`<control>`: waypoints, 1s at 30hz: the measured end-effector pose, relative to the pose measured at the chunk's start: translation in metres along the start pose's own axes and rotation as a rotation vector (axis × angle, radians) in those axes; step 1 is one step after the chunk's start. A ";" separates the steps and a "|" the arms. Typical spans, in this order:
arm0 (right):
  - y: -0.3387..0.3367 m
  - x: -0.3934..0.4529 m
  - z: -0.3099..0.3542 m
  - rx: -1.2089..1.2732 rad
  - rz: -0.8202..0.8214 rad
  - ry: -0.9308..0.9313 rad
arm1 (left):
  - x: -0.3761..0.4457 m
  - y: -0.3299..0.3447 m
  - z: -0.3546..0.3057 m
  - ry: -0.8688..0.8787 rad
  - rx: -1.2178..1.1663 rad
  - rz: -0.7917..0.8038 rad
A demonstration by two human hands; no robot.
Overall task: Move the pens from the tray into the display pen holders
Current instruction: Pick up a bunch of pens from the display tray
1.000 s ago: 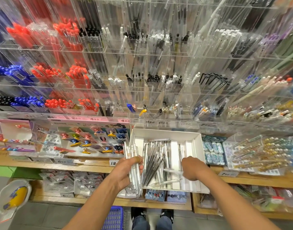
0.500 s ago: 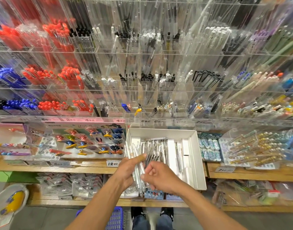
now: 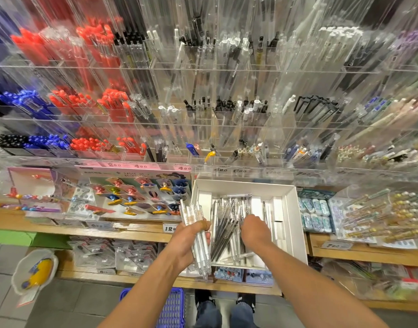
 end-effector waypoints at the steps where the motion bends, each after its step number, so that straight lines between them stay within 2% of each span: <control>1: 0.000 0.002 0.001 0.000 0.014 0.014 | -0.001 0.000 -0.001 0.000 0.016 -0.003; 6: 0.001 0.009 -0.002 0.115 0.099 0.064 | -0.005 0.001 0.001 -0.015 -0.002 -0.003; 12: 0.007 0.004 -0.005 0.204 0.099 0.025 | -0.006 0.004 0.001 -0.024 -0.035 0.004; 16: -0.011 -0.021 0.006 0.506 0.089 -0.177 | -0.007 0.007 -0.002 -0.005 -0.041 0.010; 19: -0.021 -0.056 0.023 0.661 0.237 -0.361 | -0.009 0.015 -0.004 0.007 -0.054 0.042; 21: -0.021 -0.076 0.036 0.692 0.327 -0.453 | -0.009 0.021 -0.003 0.004 -0.069 0.081; 25: -0.016 -0.095 0.051 0.679 0.362 -0.539 | -0.010 0.030 -0.002 0.019 -0.036 0.080; 28: -0.015 -0.091 0.049 0.664 0.376 -0.533 | -0.012 0.034 -0.002 0.023 -0.015 0.103; 30: -0.019 -0.075 0.035 0.582 0.305 -0.478 | -0.015 0.034 -0.003 0.018 -0.016 0.118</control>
Point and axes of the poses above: each hand's wrist, its own x-axis towards the middle knuckle, its own y-axis out of the palm, z = x × y, the point moved 8 cm from there along x, towards the middle knuckle, and after that the axes turned 8 degrees about z, right-handed, at the moved point
